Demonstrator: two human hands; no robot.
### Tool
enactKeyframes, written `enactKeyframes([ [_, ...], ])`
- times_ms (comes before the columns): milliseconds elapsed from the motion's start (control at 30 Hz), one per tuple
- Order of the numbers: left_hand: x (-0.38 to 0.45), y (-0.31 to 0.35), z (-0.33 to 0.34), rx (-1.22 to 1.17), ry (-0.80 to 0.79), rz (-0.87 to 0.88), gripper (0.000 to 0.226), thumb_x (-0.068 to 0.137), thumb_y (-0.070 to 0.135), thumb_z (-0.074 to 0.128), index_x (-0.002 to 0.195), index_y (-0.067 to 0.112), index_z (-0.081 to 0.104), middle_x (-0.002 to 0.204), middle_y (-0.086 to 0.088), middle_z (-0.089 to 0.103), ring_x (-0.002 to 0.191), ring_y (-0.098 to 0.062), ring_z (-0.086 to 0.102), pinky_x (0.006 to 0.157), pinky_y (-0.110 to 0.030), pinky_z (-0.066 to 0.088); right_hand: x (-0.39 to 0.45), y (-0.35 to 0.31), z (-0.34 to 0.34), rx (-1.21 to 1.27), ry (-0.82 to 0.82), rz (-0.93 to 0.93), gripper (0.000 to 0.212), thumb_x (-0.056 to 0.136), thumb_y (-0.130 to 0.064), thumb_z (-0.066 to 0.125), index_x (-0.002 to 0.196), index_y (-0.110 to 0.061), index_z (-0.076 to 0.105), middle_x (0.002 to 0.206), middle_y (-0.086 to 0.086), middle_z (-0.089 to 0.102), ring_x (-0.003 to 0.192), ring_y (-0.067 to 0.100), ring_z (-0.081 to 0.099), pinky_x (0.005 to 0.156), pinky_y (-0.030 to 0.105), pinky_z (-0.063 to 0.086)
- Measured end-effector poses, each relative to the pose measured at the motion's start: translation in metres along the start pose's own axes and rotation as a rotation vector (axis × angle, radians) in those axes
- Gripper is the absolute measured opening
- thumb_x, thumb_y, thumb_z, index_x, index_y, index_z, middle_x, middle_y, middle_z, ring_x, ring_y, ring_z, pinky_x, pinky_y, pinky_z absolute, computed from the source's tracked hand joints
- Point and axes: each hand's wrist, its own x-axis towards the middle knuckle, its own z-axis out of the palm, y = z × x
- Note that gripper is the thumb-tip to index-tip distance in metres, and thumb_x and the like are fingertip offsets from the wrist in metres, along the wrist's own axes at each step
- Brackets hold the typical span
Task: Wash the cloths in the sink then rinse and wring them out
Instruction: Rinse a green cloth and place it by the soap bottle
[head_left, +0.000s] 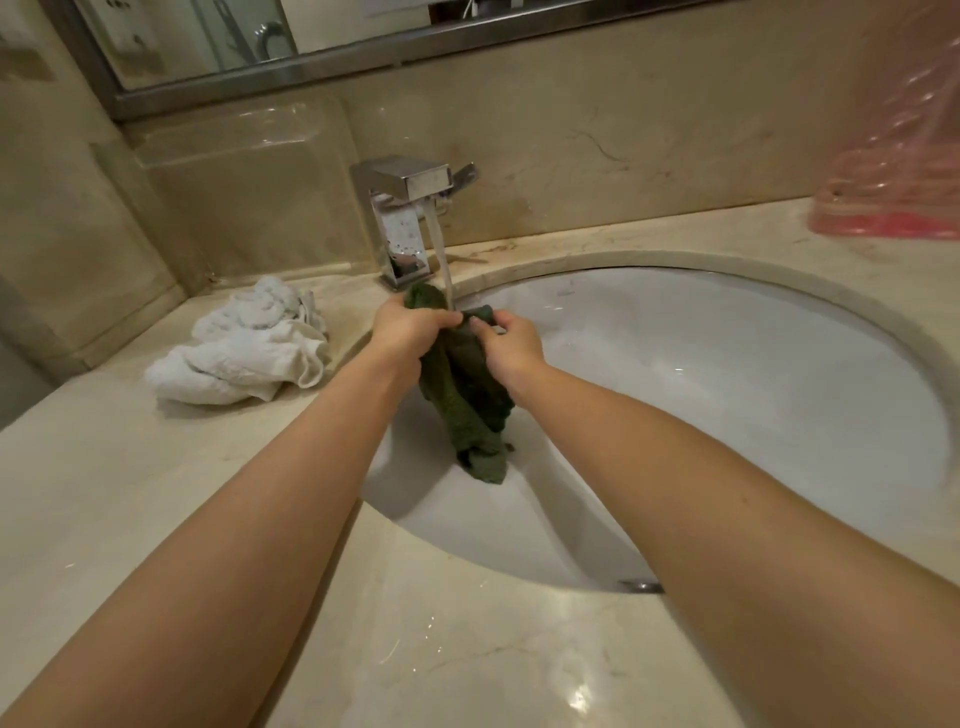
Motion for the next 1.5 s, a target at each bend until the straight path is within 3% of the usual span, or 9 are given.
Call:
enactKeyframes([
  [100,0.002,0.000,0.003,0.019,-0.007,-0.037,0.041,0.089,0.014,0.066,0.128,0.009,0.053,0.106,-0.009,0.064,0.096,-0.022,0.062,0.075,-0.030,0.050,-0.002,0.002,-0.001,-0.017,-0.019,0.031,0.034,0.101,-0.027,0.048,0.132,-0.016,0.054,0.125,0.009,0.060,0.120,0.027,0.054,0.101,0.039,0.042],
  [233,0.001,-0.001,0.004,0.054,0.019,-0.054,0.014,0.094,0.020,0.060,0.104,0.011,0.058,0.100,-0.010,0.066,0.102,-0.024,0.063,0.097,-0.039,0.049,-0.009,0.002,0.000,-0.025,-0.031,0.036,0.031,0.100,-0.025,0.049,0.130,-0.016,0.056,0.123,0.009,0.061,0.119,0.026,0.055,0.099,0.037,0.043],
  [467,-0.002,-0.005,0.005,0.113,-0.012,0.025,0.035,0.099,0.017,0.052,0.132,0.007,0.051,0.118,-0.013,0.062,0.110,-0.027,0.059,0.094,-0.038,0.047,-0.016,0.001,-0.009,-0.110,-0.075,0.046,0.032,0.101,-0.021,0.047,0.131,-0.011,0.053,0.126,0.013,0.058,0.120,0.029,0.054,0.101,0.039,0.044],
  [667,-0.010,-0.001,0.010,0.148,-0.033,0.032,0.035,0.098,0.014,0.052,0.133,0.010,0.052,0.121,-0.016,0.062,0.109,-0.031,0.060,0.099,-0.046,0.048,-0.014,0.004,-0.011,-0.229,-0.051,0.010,0.030,0.103,-0.025,0.041,0.124,-0.011,0.057,0.119,0.014,0.062,0.111,0.030,0.057,0.096,0.040,0.045],
  [867,-0.003,-0.003,0.002,0.152,-0.020,0.040,0.036,0.101,0.017,0.047,0.136,0.011,0.049,0.123,-0.014,0.060,0.112,-0.030,0.058,0.096,-0.039,0.048,-0.012,0.004,-0.010,-0.277,-0.025,-0.077,0.031,0.104,-0.031,0.038,0.121,-0.016,0.060,0.114,0.010,0.064,0.106,0.027,0.058,0.090,0.035,0.045],
  [1067,0.004,-0.006,0.001,0.296,0.092,0.087,0.032,0.100,0.022,0.046,0.129,0.012,0.055,0.120,-0.015,0.062,0.112,-0.032,0.056,0.101,-0.045,0.045,-0.017,0.004,0.000,-0.206,-0.013,-0.086,0.028,0.102,-0.031,0.043,0.114,-0.016,0.064,0.102,0.004,0.064,0.100,0.023,0.059,0.086,0.033,0.046],
  [1267,0.010,-0.002,-0.003,0.039,0.207,0.095,0.024,0.101,0.018,0.044,0.121,0.012,0.057,0.109,-0.010,0.060,0.109,-0.030,0.056,0.100,-0.041,0.046,-0.021,-0.002,0.016,-0.027,-0.008,-0.038,0.031,0.099,-0.031,0.051,0.121,-0.013,0.063,0.110,0.006,0.065,0.104,0.023,0.060,0.084,0.027,0.045],
  [1367,0.009,0.002,-0.004,-0.146,0.263,0.095,0.025,0.101,0.019,0.044,0.122,0.014,0.056,0.113,-0.008,0.059,0.111,-0.027,0.056,0.102,-0.042,0.045,-0.024,-0.007,0.020,0.061,-0.062,0.097,0.041,0.100,-0.044,0.042,0.121,-0.014,0.060,0.111,0.006,0.064,0.103,0.024,0.059,0.087,0.030,0.045],
  [1500,0.002,0.004,-0.007,-0.340,0.285,0.106,0.026,0.100,0.020,0.047,0.124,0.015,0.056,0.116,-0.007,0.061,0.111,-0.024,0.058,0.101,-0.042,0.047,-0.027,-0.009,0.019,0.195,-0.251,0.334,0.066,0.094,-0.066,0.033,0.125,-0.015,0.059,0.113,0.000,0.062,0.107,0.023,0.057,0.103,0.038,0.040],
])
